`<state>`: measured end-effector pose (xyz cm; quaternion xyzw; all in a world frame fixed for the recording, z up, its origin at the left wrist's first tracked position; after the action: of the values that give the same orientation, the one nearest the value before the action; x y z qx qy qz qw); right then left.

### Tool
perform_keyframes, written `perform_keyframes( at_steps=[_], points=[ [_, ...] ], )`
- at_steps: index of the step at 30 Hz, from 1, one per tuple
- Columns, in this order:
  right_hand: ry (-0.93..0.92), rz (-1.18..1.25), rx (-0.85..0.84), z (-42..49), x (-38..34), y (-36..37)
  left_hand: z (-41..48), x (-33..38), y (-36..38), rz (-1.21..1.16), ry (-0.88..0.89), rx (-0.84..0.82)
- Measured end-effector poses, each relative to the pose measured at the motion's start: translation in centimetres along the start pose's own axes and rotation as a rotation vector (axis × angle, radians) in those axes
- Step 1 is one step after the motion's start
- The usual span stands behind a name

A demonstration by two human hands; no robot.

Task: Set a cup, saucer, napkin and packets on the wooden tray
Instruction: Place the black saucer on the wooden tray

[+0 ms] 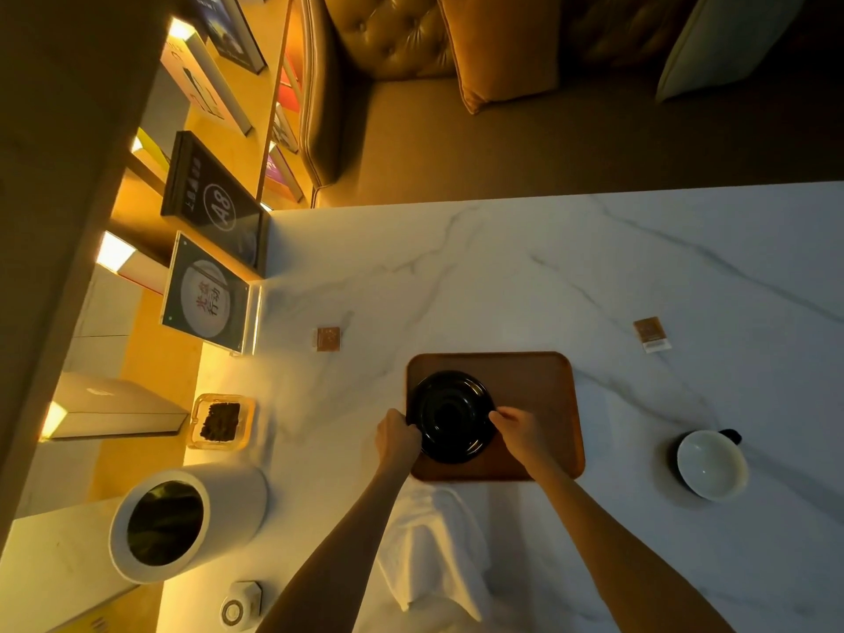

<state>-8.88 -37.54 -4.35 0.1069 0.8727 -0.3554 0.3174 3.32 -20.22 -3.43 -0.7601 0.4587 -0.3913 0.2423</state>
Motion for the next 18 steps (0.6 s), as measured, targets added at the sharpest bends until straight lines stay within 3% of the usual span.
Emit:
perform_keyframes(
  at_steps=[18],
  points=[
    [-0.033, 0.021, 0.09, -1.0, 0.14, 0.38, -0.08, -1.02, 0.38, 0.064, 0.132, 0.109]
  ],
)
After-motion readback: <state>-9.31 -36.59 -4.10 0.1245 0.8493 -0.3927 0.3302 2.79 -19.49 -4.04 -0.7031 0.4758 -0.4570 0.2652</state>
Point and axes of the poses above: each hand's wrist, its own z-axis towards the middle knuckle, its own y-axis out of the palm, x = y × z, the point moved 2 cm from there along z, towards the middle knuckle, and after that the axes turned 11 degrees about x, right-handed, at the moved point
